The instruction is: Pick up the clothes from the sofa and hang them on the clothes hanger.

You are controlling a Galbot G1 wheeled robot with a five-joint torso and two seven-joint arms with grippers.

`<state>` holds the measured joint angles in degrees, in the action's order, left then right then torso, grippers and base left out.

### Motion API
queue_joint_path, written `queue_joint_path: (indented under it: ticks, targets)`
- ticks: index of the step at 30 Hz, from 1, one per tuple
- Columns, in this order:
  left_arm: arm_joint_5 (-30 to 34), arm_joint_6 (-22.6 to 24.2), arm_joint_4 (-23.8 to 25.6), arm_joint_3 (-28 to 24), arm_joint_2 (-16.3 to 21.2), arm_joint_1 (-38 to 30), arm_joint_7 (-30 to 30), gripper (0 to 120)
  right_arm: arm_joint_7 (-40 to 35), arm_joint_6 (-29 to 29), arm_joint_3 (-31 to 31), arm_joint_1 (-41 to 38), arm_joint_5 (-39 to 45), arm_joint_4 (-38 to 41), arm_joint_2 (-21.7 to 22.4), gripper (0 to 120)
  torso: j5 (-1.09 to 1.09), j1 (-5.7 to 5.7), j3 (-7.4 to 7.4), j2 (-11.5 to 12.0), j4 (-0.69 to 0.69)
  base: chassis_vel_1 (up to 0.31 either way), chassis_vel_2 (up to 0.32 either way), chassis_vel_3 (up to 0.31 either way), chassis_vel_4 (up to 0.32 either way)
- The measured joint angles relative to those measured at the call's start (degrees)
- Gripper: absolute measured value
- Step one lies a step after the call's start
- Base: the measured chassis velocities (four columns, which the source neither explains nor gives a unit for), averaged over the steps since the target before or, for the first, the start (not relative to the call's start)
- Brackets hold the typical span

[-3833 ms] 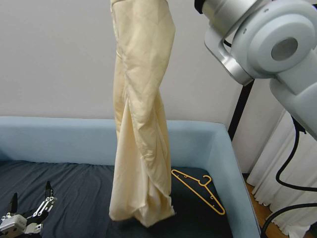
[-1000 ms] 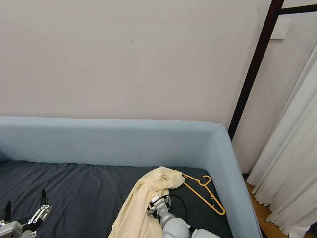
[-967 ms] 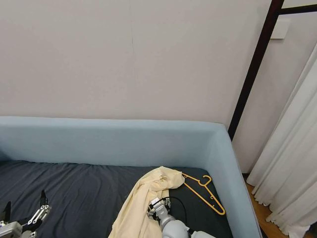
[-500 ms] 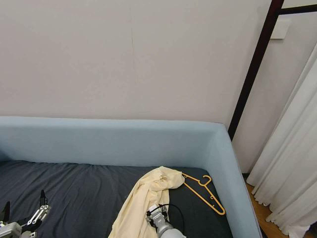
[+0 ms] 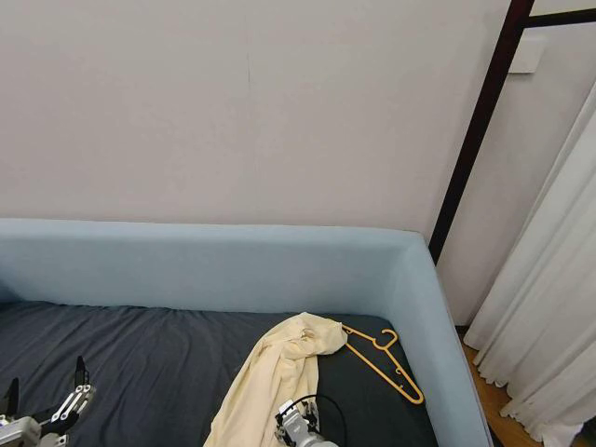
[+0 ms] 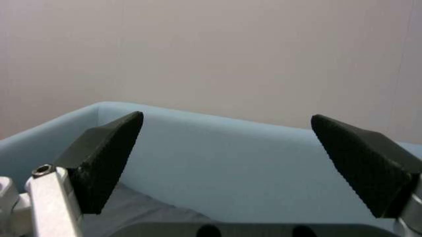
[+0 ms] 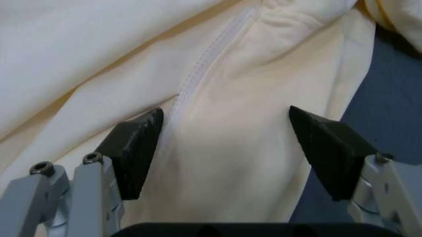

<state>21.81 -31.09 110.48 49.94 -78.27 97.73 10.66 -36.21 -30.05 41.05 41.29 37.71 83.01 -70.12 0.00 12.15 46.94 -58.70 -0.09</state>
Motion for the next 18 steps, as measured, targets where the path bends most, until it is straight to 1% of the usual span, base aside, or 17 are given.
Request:
queue_joint_path:
  ticks: [7, 9, 11, 14, 17, 18]
  targets:
    - [0.0, 0.0, -0.4, -0.1, 0.1, -0.3, 0.0, 100, -0.1, -0.1, 0.6, -0.1, 0.1, 0.3, 0.0, 77, 0.00, 0.00, 0.00, 0.0, 0.00, 0.000, 0.000, 0.000, 0.000]
    - [0.0, 0.0, -0.5, -0.2, 0.1, -0.3, 0.0, 100, 0.0, 0.9, 0.7, -0.6, 0.0, -0.5, -0.5, 77, 0.00, 0.00, 0.00, 0.0, 0.00, 0.000, 0.000, 0.000, 0.000]
    - [0.0, 0.0, -0.5, -0.2, 0.1, -0.4, 0.0, 100, 0.2, 1.3, 0.7, -0.9, 0.0, -1.1, -0.9, 74, 0.00, 0.00, 0.00, 0.0, 0.00, 0.000, 0.000, 0.000, 0.000]
    - [-0.1, 0.0, -0.5, -0.2, 0.0, -0.3, 0.0, 100, 1.5, 2.6, 0.5, -2.8, -1.0, -4.9, -2.7, 71, 0.00, 0.00, 0.00, 0.0, 0.01, 0.000, 0.000, 0.000, 0.000]
    - [-0.3, 0.0, -0.3, -0.2, 0.0, -0.3, 0.0, 100, 2.3, 3.2, 0.3, -3.4, -1.4, -6.3, -3.2, 69, 0.00, 0.00, 0.00, 0.0, 0.00, 0.000, 0.000, 0.000, 0.000]
    - [-0.4, 0.0, -0.3, -0.2, -0.1, -0.2, 0.0, 100, 2.7, 3.8, 0.1, -3.7, -1.8, -7.1, -3.5, 66, 0.00, 0.00, 0.00, 0.0, 0.00, 0.000, 0.000, 0.000, 0.000]
